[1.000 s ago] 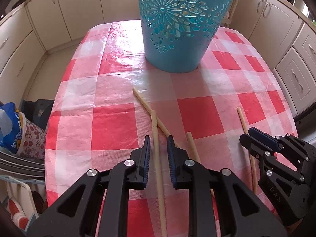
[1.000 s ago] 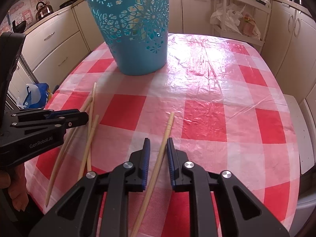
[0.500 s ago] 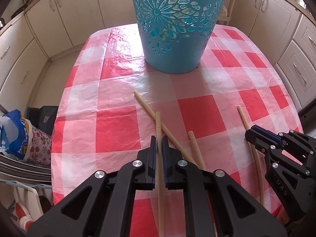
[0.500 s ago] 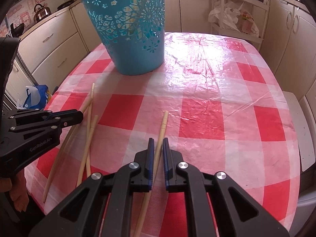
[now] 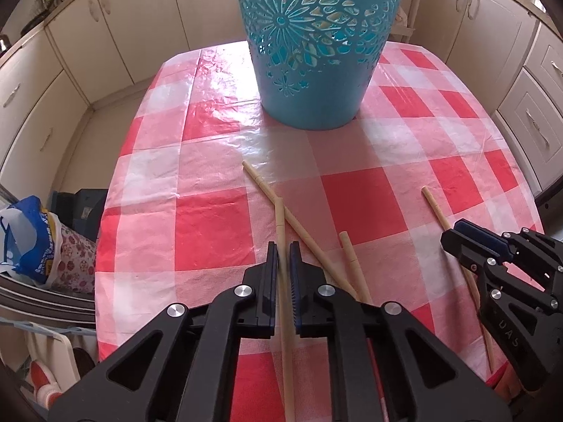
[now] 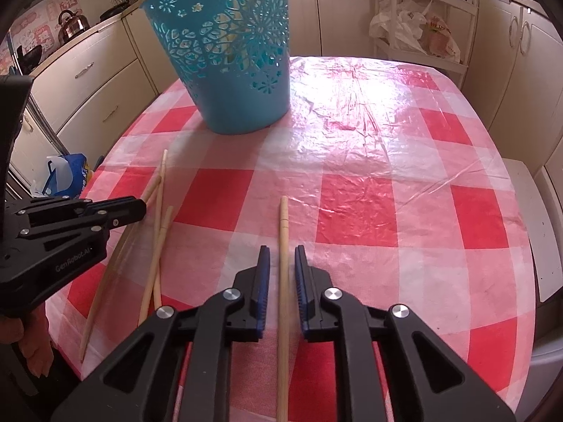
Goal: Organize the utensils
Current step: 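Carry both chopsticks to the basket and open the left gripper to drop its chopstick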
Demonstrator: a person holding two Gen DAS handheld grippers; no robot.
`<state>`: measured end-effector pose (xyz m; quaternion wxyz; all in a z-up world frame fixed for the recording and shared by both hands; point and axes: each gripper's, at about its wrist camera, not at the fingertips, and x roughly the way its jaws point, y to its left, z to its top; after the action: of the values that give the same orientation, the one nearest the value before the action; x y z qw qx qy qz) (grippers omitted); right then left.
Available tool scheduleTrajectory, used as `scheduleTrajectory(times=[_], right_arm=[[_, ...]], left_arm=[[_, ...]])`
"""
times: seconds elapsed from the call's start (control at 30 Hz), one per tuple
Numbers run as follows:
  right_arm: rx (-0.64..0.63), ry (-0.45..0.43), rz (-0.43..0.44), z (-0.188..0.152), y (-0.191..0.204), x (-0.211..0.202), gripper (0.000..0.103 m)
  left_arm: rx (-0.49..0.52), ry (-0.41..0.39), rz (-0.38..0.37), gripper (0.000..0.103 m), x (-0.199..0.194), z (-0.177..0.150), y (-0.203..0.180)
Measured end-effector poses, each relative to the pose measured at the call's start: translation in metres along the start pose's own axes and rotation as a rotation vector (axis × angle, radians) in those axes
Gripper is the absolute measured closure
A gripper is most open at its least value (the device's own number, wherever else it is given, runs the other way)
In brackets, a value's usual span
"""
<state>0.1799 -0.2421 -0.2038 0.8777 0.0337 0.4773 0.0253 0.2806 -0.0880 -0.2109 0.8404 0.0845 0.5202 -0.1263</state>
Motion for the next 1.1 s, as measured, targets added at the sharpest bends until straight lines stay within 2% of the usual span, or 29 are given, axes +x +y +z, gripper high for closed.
scheduleTrajectory(times=[0.07,0.13,0.17,0.3,0.37,0.47,0.63,0.7,0.8,0.93,1.1], right_arm=[[-0.025,-0.003,-0.016,-0.001,0.004,0.001,0.088],[-0.022,-0.001,-0.003,-0.001,0.004,0.002,0.097],[-0.013,-0.002,0.008,-0.002,0.003,0.001,0.097],[0.072,-0.026,0.081,0.000,-0.009,-0.006,0.097],[0.123,-0.055,0.116,0.002,-0.016,-0.012,0.097],[0.192,-0.130,0.167,0.004,-0.026,-0.025,0.097],[0.223,-0.253,0.203,0.009,-0.029,-0.051,0.097],[0.225,-0.284,0.210,0.009,-0.029,-0.058,0.097],[0.232,-0.308,0.221,0.012,-0.030,-0.064,0.097],[0.254,-0.324,0.238,0.014,-0.035,-0.069,0.097],[0.272,-0.330,0.262,0.014,-0.039,-0.070,0.097]], left_arm=[[0.009,-0.003,-0.001,0.095,0.002,-0.002,-0.001],[0.033,-0.007,-0.008,0.098,0.001,-0.002,-0.004],[0.038,-0.010,-0.013,0.098,-0.001,-0.003,-0.004],[0.018,-0.099,-0.032,0.098,-0.025,0.001,-0.001],[-0.037,-0.168,-0.072,0.098,-0.042,0.008,0.010],[-0.098,-0.351,-0.126,0.098,-0.081,0.016,0.023],[-0.152,-0.654,-0.146,0.098,-0.138,0.024,0.027],[-0.162,-0.746,-0.158,0.098,-0.155,0.032,0.027],[-0.190,-0.847,-0.192,0.098,-0.174,0.048,0.029],[-0.242,-0.933,-0.239,0.098,-0.189,0.075,0.034],[-0.269,-1.012,-0.217,0.098,-0.194,0.115,0.030]])
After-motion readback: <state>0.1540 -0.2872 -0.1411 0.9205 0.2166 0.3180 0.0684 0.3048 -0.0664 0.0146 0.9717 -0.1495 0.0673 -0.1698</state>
